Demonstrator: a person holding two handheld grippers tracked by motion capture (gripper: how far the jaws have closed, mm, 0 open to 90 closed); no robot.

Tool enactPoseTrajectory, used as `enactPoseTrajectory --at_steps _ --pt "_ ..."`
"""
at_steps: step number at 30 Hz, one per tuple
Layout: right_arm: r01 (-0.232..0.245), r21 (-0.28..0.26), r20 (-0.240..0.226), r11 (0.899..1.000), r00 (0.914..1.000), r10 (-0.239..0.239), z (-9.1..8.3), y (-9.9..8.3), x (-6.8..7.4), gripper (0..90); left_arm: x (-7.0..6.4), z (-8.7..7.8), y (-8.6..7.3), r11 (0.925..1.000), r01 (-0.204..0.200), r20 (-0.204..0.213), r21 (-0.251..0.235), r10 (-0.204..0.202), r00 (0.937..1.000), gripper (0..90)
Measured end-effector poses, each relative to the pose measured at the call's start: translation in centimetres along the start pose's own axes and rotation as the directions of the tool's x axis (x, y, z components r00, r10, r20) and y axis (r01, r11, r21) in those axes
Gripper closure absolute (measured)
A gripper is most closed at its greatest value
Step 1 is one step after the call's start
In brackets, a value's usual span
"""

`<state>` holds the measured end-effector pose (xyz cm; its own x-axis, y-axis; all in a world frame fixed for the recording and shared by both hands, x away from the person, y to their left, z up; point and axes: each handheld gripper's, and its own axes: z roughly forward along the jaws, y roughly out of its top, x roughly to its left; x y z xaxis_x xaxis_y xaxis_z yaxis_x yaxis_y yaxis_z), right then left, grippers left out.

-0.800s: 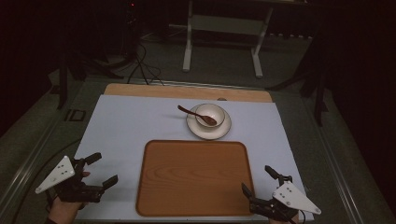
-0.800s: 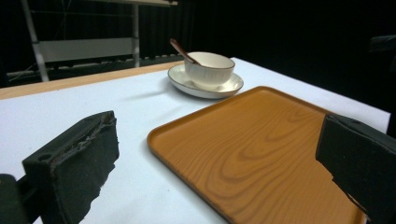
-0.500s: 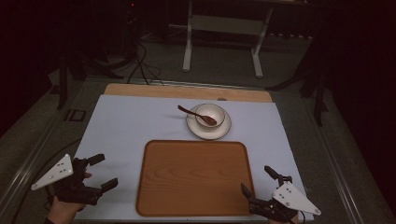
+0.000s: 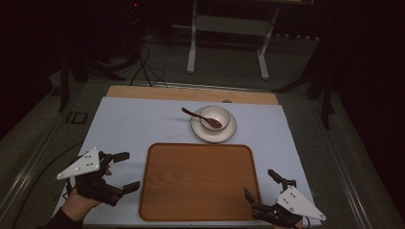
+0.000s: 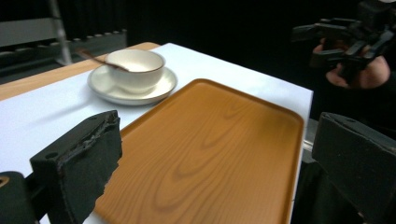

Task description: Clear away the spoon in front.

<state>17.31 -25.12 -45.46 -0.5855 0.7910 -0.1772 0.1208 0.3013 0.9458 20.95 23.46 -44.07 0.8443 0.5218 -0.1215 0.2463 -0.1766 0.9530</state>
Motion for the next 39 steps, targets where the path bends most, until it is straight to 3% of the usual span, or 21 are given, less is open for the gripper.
enactPoseTrajectory --at_steps 4,10,15,22,26,31,34,35,39 --pt "-0.003 0.002 -0.003 1.000 1.0000 0.003 0.1 0.0 0.0 10.3 0.1 1.3 1.5 0.9995 -0.022 0.022 0.023 0.022 0.9995 1.2" --pt "-0.002 -0.001 -0.006 1.000 1.0000 0.002 0.0 0.1 0.1 10.3 0.5 3.5 3.4 0.9989 -0.025 0.056 0.040 0.023 0.9981 1.3" --pt "0.000 -0.001 -0.009 1.000 1.0000 0.000 0.0 0.1 0.2 10.3 0.9 4.8 4.4 0.9994 -0.023 0.069 0.025 0.021 0.9974 1.3" --pt "0.006 -0.007 -0.013 1.000 0.9999 -0.006 -0.1 0.2 0.4 10.3 1.7 6.7 5.5 0.9995 -0.025 0.047 0.022 0.024 0.9986 1.2" --pt "0.008 -0.014 -0.014 1.000 0.9999 -0.008 -0.2 0.3 0.4 10.3 2.4 7.9 6.3 0.9999 -0.011 0.050 0.006 0.010 0.9987 1.3" --pt "0.008 -0.017 -0.012 1.000 0.9999 -0.009 -0.2 0.3 0.4 10.3 3.8 9.9 7.2 0.9974 0.050 0.058 -0.052 -0.047 0.9972 2.2" --pt "0.011 -0.017 -0.011 1.000 0.9999 -0.011 -0.2 0.3 0.4 10.3 4.0 10.3 7.2 0.9967 0.060 0.061 -0.055 -0.056 0.9965 3.0" --pt "0.011 -0.015 -0.013 1.000 0.9998 -0.011 -0.2 0.3 0.5 10.3 4.7 11.8 7.2 0.9951 0.078 0.040 -0.060 -0.076 0.9963 5.0" --pt "0.013 -0.022 -0.010 1.000 0.9999 -0.013 -0.3 0.3 0.5 10.3 5.5 13.1 6.9 0.9918 0.108 0.013 -0.069 -0.107 0.9941 8.4"
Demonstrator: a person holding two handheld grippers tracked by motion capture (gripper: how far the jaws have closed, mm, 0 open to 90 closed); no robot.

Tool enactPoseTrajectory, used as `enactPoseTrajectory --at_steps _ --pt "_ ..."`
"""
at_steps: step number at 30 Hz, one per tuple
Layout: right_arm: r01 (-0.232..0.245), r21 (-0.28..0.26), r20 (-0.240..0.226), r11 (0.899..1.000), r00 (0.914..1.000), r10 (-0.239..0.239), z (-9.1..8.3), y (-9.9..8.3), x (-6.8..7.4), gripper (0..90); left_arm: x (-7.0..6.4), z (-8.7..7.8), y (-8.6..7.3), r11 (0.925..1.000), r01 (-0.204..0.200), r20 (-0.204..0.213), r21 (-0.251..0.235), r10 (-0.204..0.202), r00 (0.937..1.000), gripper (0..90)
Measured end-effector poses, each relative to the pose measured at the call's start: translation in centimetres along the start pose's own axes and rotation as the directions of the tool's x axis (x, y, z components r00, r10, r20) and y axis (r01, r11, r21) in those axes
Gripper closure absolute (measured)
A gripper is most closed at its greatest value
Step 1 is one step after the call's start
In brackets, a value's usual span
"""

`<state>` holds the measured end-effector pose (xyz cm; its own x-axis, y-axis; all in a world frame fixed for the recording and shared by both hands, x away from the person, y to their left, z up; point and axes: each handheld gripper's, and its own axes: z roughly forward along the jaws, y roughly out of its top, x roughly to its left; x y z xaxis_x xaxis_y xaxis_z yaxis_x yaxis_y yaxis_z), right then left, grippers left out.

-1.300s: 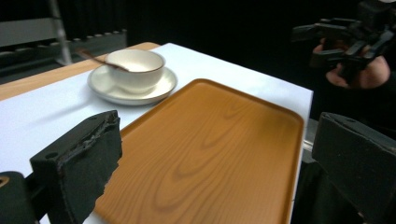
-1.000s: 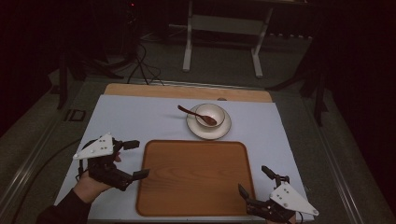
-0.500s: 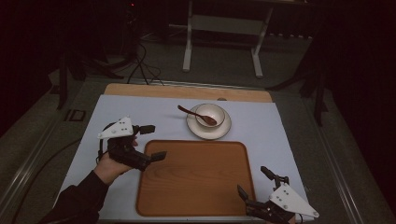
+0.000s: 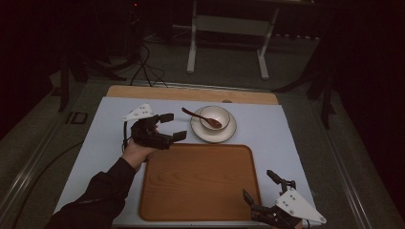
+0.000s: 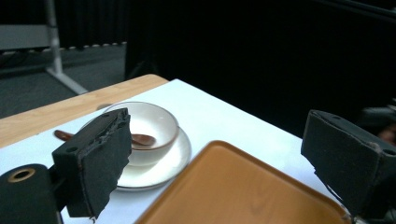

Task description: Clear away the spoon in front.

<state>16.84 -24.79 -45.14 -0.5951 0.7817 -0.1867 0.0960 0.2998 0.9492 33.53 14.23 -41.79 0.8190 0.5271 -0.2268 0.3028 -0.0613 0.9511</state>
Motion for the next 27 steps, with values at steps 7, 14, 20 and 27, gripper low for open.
enactPoseTrajectory --at_steps 7,14,20,27 --pt "-0.004 0.002 -0.007 1.000 1.0000 0.004 0.1 -0.1 0.0 10.3 2.2 2.0 -0.4 0.9937 0.095 -0.061 -0.059 -0.099 0.9932 13.7" --pt "-0.005 0.002 -0.011 1.000 0.9999 0.005 0.1 -0.1 0.0 10.3 4.4 3.7 -1.3 0.9804 0.174 -0.185 -0.092 -0.188 0.9645 14.5" --pt "-0.006 0.004 -0.015 1.000 0.9999 0.006 0.1 -0.1 0.0 10.3 5.9 4.6 -2.0 0.9614 0.235 -0.278 -0.143 -0.267 0.9227 15.7" --pt "-0.008 0.004 -0.019 1.000 0.9998 0.008 0.1 -0.1 0.0 10.3 7.0 6.0 -3.1 0.9220 0.327 -0.348 -0.208 -0.382 0.8562 16.6"
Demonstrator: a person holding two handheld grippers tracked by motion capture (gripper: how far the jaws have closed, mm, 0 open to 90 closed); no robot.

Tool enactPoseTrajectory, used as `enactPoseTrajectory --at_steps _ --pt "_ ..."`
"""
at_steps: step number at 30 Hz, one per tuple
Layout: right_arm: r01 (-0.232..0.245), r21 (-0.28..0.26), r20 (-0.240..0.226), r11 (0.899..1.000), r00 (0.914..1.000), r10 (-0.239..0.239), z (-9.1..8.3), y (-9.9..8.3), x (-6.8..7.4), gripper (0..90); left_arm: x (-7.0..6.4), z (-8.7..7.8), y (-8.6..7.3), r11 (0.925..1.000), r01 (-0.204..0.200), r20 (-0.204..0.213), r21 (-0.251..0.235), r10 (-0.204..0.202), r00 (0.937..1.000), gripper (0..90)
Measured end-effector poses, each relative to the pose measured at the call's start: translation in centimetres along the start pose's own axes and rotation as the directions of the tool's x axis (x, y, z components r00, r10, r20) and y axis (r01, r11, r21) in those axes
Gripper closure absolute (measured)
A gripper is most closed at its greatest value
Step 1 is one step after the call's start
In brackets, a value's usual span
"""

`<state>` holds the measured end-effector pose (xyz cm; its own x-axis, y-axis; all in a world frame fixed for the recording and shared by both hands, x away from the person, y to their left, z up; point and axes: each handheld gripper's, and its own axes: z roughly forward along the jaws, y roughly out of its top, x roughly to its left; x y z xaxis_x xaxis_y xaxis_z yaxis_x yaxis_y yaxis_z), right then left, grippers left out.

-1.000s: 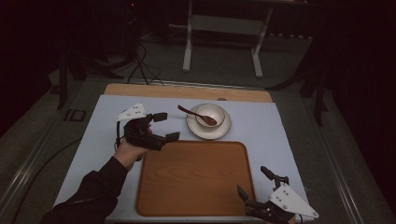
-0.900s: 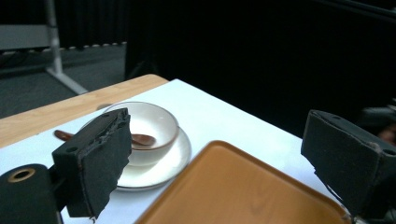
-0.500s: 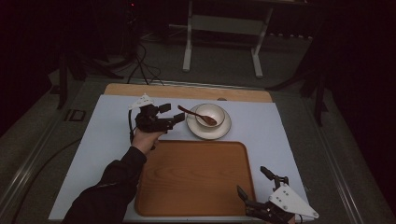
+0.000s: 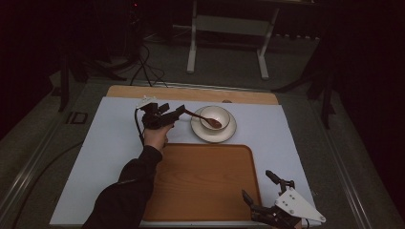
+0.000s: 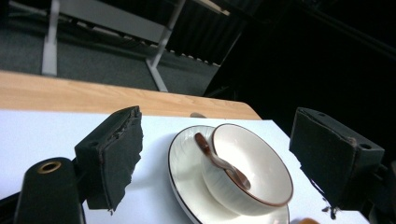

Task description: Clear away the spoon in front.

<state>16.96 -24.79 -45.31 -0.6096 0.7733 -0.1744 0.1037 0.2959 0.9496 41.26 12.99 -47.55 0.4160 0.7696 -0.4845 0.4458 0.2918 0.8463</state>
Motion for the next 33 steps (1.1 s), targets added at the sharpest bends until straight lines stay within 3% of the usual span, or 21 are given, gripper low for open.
enactPoseTrajectory --at_steps 4,9,14,18,23,25,26,30,33 --pt "-0.001 -0.001 -0.002 1.000 1.0000 0.001 0.0 0.0 0.0 10.3 0.1 1.1 -0.8 0.9989 0.045 -0.039 0.015 -0.044 0.9982 17.5" --pt "-0.004 -0.001 -0.007 1.000 1.0000 0.004 0.0 -0.1 0.0 10.3 -0.1 2.3 -1.6 0.9935 0.113 -0.084 0.012 -0.112 0.9901 18.7" --pt "-0.008 0.000 -0.011 1.000 0.9999 0.008 0.0 -0.1 -0.1 10.3 -0.6 3.2 -2.3 0.9843 0.177 -0.094 0.002 -0.176 0.9800 21.6" --pt "-0.008 -0.002 -0.013 1.000 0.9999 0.008 0.0 -0.1 -0.1 10.3 -0.7 3.9 -2.7 0.9728 0.232 -0.104 -0.005 -0.231 0.9674 24.2" --pt "-0.008 -0.001 -0.016 1.000 0.9998 0.008 0.0 -0.1 0.0 10.3 -0.6 4.5 -3.3 0.9514 0.307 -0.099 -0.027 -0.308 0.9462 33.3" --pt "-0.008 -0.002 -0.016 1.000 0.9998 0.008 0.0 -0.1 0.0 10.3 -0.6 4.6 -3.5 0.9387 0.343 -0.095 -0.038 -0.345 0.9339 39.3" --pt "-0.008 -0.001 -0.017 1.000 0.9998 0.008 0.0 -0.1 0.0 10.3 -0.6 4.7 -3.7 0.9298 0.365 -0.096 -0.048 -0.368 0.9249 42.9" --pt "-0.009 0.000 -0.021 1.000 0.9998 0.009 0.0 -0.2 -0.1 10.4 -0.6 4.9 -4.1 0.9077 0.413 -0.067 -0.075 -0.418 0.9061 54.9" --pt "-0.010 -0.002 -0.022 1.000 0.9997 0.010 0.0 -0.2 -0.1 10.3 -0.6 4.9 -4.3 0.8809 0.464 -0.045 -0.096 -0.469 0.8820 63.5"
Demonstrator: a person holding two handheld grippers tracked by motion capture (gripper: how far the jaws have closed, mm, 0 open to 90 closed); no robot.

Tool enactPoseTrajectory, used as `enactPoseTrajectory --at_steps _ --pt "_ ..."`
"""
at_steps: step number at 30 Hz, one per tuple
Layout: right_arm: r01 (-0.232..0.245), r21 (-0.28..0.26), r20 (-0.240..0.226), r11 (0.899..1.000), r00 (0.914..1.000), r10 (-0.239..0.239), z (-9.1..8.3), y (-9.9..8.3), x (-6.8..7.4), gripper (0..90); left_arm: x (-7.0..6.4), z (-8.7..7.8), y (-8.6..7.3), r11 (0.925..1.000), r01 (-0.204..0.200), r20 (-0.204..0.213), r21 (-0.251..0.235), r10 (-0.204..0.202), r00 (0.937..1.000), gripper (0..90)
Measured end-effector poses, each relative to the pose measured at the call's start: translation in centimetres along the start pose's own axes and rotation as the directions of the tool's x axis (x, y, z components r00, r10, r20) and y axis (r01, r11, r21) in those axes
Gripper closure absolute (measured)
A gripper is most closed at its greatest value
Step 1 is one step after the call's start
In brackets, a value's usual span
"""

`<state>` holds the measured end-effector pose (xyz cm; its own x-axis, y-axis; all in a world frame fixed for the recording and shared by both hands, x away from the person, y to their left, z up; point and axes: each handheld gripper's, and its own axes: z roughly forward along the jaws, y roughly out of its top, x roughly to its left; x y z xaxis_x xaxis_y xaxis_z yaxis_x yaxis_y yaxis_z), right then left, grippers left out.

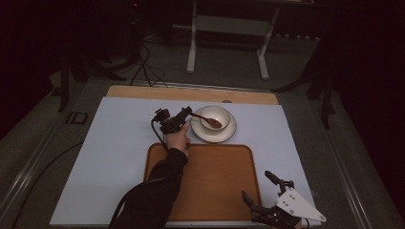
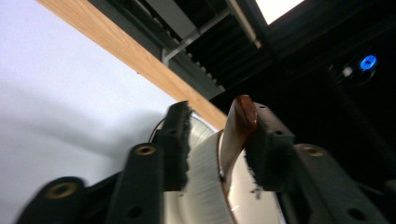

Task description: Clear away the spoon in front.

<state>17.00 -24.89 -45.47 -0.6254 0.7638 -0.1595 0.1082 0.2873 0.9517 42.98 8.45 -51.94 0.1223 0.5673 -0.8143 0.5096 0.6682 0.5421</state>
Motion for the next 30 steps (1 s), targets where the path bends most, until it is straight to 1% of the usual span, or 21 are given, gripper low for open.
enactPoseTrajectory --at_steps 2,4,8,14,16,19,20,23,25,27,28,30 --pt "-0.001 0.001 -0.001 1.000 1.0000 0.001 0.0 0.0 0.0 10.4 0.0 0.1 -0.1 0.9997 0.023 0.018 -0.001 -0.023 0.9996 70.2" --pt "-0.002 0.000 -0.002 1.000 1.0000 0.002 0.0 0.0 0.0 10.3 0.0 0.1 -0.2 0.9995 0.033 0.035 0.001 -0.033 0.9989 77.6" --pt "0.000 -0.002 -0.003 1.000 1.0000 0.000 0.0 0.0 0.0 10.4 0.0 0.1 -0.3 0.9984 0.057 0.041 -0.002 -0.057 0.9975 82.6" --pt "0.001 0.002 -0.005 1.000 1.0000 -0.001 0.0 0.0 0.0 10.4 -0.4 -0.2 -0.2 0.9997 0.009 0.046 -0.024 -0.008 0.9989 83.5" --pt "0.001 0.002 -0.007 1.000 1.0000 -0.001 0.0 0.0 0.0 10.4 -0.6 -0.3 0.1 0.9996 -0.009 0.050 -0.027 0.010 0.9987 83.6" --pt "0.001 0.003 -0.007 1.000 1.0000 -0.001 0.0 0.0 0.0 10.4 -0.9 -0.6 0.6 0.9987 -0.041 0.040 -0.029 0.043 0.9983 83.7" --pt "0.002 0.003 -0.007 1.000 1.0000 -0.001 0.0 0.0 0.0 10.4 -1.0 -0.7 0.9 0.9977 -0.062 0.034 -0.027 0.063 0.9975 83.8" --pt "0.002 0.002 -0.006 1.000 1.0000 -0.002 0.0 0.0 0.0 10.4 -1.1 -1.2 1.7 0.9965 -0.081 0.035 -0.024 0.081 0.9961 83.9" --pt "0.000 0.003 -0.006 1.000 1.0000 0.000 0.0 0.0 0.0 10.4 -1.3 -1.4 2.2 0.9955 -0.093 0.043 -0.015 0.094 0.9946 83.9" --pt "0.004 0.002 -0.005 1.000 1.0000 -0.004 0.0 0.0 0.0 10.4 -1.7 -1.7 2.7 0.9937 -0.111 0.053 -0.011 0.112 0.9923 83.9" --pt "0.004 0.002 -0.006 1.000 1.0000 -0.004 0.0 0.1 0.1 10.4 -1.9 -1.9 3.0 0.9919 -0.126 0.051 -0.011 0.127 0.9907 83.9" --pt "0.005 0.002 -0.004 1.000 1.0000 -0.005 0.0 0.1 0.1 10.4 -2.3 -2.3 3.5 0.9901 -0.140 0.061 -0.009 0.140 0.9883 84.0"
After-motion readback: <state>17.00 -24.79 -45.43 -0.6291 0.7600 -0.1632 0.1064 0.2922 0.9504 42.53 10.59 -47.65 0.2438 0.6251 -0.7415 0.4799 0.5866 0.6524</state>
